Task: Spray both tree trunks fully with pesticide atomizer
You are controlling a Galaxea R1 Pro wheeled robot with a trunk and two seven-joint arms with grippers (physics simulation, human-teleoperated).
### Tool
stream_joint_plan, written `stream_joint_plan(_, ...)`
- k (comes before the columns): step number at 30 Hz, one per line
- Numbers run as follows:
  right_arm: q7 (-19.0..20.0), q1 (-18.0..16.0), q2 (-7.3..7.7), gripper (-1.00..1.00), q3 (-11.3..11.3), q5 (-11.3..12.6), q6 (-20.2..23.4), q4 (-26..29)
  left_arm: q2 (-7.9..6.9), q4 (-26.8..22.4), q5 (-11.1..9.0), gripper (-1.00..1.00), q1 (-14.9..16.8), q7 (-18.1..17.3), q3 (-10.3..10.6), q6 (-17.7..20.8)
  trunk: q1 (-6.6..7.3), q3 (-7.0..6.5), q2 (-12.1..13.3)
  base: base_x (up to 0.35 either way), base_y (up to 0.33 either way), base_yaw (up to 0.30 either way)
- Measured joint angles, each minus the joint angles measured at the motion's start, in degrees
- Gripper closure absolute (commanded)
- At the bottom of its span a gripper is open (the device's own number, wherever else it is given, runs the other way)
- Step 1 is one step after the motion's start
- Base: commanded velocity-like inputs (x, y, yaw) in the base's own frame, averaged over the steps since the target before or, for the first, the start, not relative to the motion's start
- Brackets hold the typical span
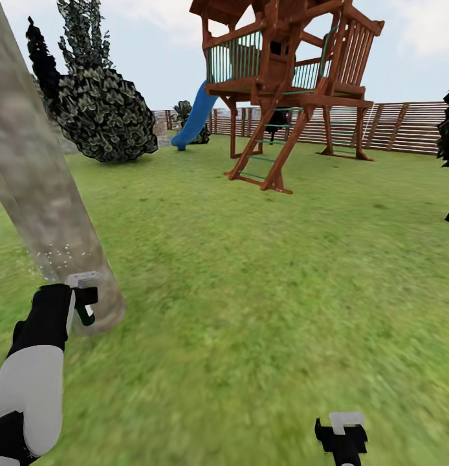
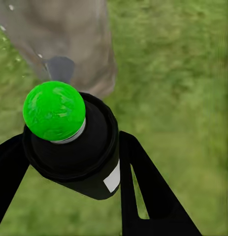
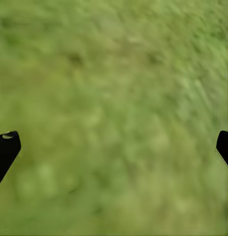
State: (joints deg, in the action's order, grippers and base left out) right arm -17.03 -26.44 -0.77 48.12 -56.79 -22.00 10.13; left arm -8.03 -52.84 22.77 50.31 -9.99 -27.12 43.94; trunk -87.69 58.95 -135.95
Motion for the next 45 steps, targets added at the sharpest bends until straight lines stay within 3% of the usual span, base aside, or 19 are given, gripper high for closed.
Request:
stream_joint_plan(3,0.00,0.01,0.00,-1.00,-0.04,0.00,0.00,0.00,-0.11,0.00,0.05,1.00,-0.02,0.00,-0.27,0.00,0.00,0.00,0.00,0.179,-0.224,0.255)
stream_joint_plan(8,0.00,0.00,0.00,-1.00,-0.05,0.00,0.00,0.00,-0.85,0.44,0.06,1.00,-4.61,0.49,-0.84,-0.24,-0.01,0.00,0.00,0.148,-0.235,0.277)
stream_joint_plan(13,0.00,0.01,0.00,-1.00,-0.05,0.00,0.00,0.00,-0.38,0.51,-0.46,1.00,-5.76,0.52,-1.38,-0.48,0.00,0.00,0.00,0.143,-0.241,0.217)
stream_joint_plan(17,0.00,0.02,0.00,-1.00,-0.02,0.00,0.00,0.00,-0.45,6.13,-0.92,1.00,-5.82,0.48,-1.48,-0.96,0.00,0.01,0.00,0.255,-0.172,0.015)
stream_joint_plan(19,0.00,0.01,0.07,-1.00,0.03,0.00,-0.01,0.04,-0.66,9.49,-1.75,1.00,-6.08,0.48,-1.57,-4.29,0.01,0.01,0.00,0.285,-0.138,0.001)
stream_joint_plan(22,0.01,0.02,0.09,-1.00,0.04,0.00,0.00,0.02,-1.08,14.68,-1.81,1.00,-6.47,0.50,-5.39,-12.09,0.01,0.00,0.00,0.294,-0.122,0.000)
stream_joint_plan(24,0.01,0.00,0.09,-1.00,0.04,0.00,-0.01,0.03,-1.44,15.57,-1.77,1.00,-6.92,0.37,-8.35,-14.15,0.01,0.00,0.00,0.312,-0.061,0.000)
stream_joint_plan(25,0.01,0.00,0.09,-1.00,0.05,0.00,-0.01,0.04,-1.47,15.38,-1.88,1.00,-7.14,0.36,-8.63,-14.33,0.01,0.00,0.00,0.326,-0.021,0.000)
stream_joint_plan(29,0.01,0.02,0.09,-1.00,0.05,0.01,-0.01,0.04,-2.06,15.69,-2.02,1.00,-7.46,0.41,-8.95,-14.47,0.00,0.00,0.00,0.214,-0.004,0.110)
stream_joint_plan(43,0.00,0.02,0.09,-1.00,0.04,0.01,0.00,0.05,-1.34,16.79,-2.36,1.00,-7.48,0.41,-8.80,-14.57,-0.01,0.00,0.00,0.017,-0.026,0.273)
stream_joint_plan(45,0.00,0.02,0.08,-1.00,0.04,0.00,0.00,0.08,-1.23,16.83,-2.25,1.00,-7.48,0.41,-8.77,-16.04,0.00,0.00,0.00,0.136,-0.230,0.113)
